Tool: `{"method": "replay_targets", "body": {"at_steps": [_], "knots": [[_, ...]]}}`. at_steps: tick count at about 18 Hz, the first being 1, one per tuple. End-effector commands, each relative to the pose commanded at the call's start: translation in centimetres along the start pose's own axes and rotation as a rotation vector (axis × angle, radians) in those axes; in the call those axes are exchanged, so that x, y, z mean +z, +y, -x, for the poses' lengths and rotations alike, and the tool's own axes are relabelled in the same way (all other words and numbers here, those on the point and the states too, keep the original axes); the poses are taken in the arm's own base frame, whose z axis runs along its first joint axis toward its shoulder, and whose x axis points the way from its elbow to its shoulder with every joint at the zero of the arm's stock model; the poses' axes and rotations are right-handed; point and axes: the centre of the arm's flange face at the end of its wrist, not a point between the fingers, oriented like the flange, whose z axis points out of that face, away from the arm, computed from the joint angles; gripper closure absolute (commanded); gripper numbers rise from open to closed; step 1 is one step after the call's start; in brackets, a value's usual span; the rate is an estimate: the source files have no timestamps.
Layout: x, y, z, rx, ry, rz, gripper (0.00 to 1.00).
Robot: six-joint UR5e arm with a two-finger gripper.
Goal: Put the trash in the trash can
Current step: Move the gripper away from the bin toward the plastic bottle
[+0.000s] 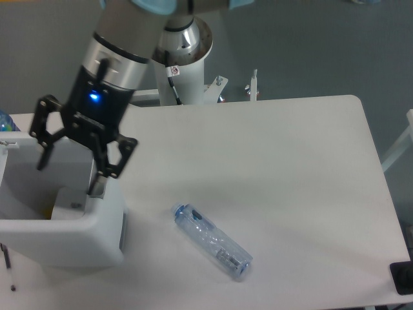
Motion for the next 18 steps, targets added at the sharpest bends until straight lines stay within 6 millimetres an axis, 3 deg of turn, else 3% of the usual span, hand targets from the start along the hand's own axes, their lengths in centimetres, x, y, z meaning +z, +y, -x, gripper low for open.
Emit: {"method": "replay_targets", "body": {"at_steps": [7, 11, 13, 18], "knots": [[0.1, 0.3, 6.7, -0.060, -0.054, 0.001, 0.17], [0.5, 2.0, 12.3, -0.124, -0.109, 0.028, 0.17], [0.8, 3.2, 15.0, -0.157, -0.143, 0.051, 0.13], [2.6, 5.1, 18.5, -0.199, -0.210, 0.121, 0.00]]}}
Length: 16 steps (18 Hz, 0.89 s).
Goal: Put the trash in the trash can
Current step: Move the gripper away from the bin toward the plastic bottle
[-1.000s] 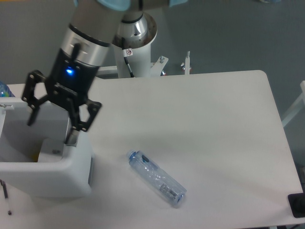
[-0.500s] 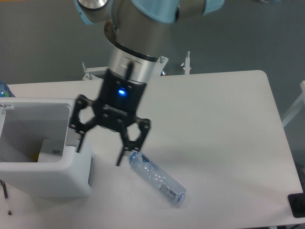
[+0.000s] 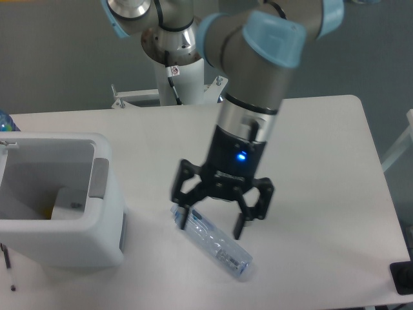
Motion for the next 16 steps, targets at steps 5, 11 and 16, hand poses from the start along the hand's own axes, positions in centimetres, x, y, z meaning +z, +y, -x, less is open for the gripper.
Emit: {"method": "replay_targets", "body": {"at_steps": [5, 11, 16], "knots": [[2.5, 1.4, 2.5, -0.045, -0.063, 0.102, 0.00], [6.7, 3.6, 5.2, -0.117, -0.114, 0.297, 0.00], [10.0, 5.1, 6.7, -0.178, -0.101, 0.413, 0.00]]}}
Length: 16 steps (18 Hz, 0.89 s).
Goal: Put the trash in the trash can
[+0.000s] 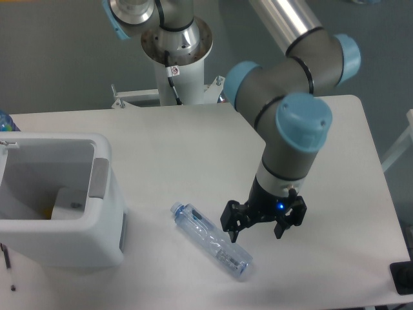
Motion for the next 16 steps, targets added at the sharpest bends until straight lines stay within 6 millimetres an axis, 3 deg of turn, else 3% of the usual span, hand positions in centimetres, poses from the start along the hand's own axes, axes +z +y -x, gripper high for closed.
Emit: {"method": "replay_targets", "body": {"at_steps": [8, 13, 16], "knots": [[4.2, -2.7, 0.1, -0.214, -0.030, 0.042, 0.00], [6.2, -2.8, -0.2, -0.250, -0.065, 0.069, 0.00], [8.3, -2.9, -1.4, -0.235, -0.110, 0.101, 0.00]]}}
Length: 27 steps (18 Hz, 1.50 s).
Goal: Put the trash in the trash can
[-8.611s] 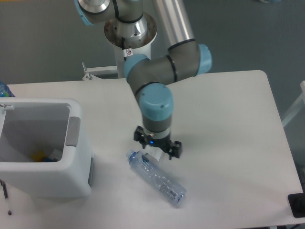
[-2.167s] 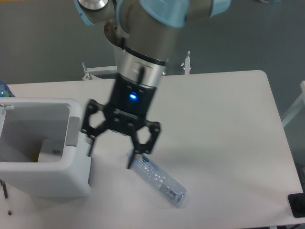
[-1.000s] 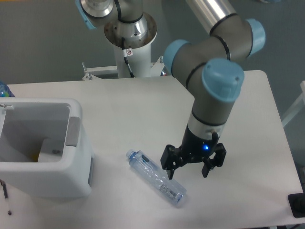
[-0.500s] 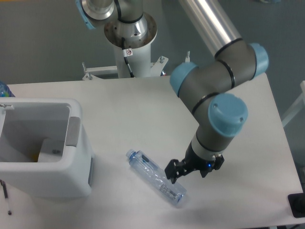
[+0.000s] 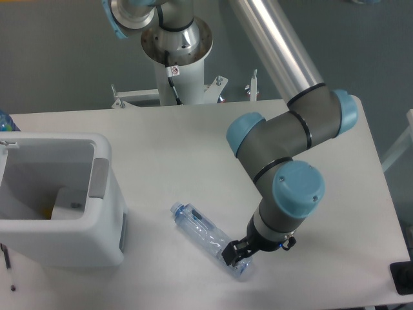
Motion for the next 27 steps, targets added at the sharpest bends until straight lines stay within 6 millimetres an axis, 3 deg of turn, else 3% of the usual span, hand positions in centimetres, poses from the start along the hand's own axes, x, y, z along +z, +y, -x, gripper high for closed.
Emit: {"method": "replay_targets", "body": {"at_steps": [7, 19, 23, 25, 27], "knots": [[2.8, 0.7, -2.5, -0.022, -0.063, 0.028, 0.01], [6.2, 0.6, -2.4, -0.097, -0.168, 0.029, 0.01], [7.9, 1.1, -3.1, -0.100, -0.224, 0.047, 0.01], [8.2, 1.4, -4.4, -0.083, -0.230, 0.048, 0.02], [8.5, 1.4, -4.4, -0.085, -0.232, 0.052, 0.08]]}}
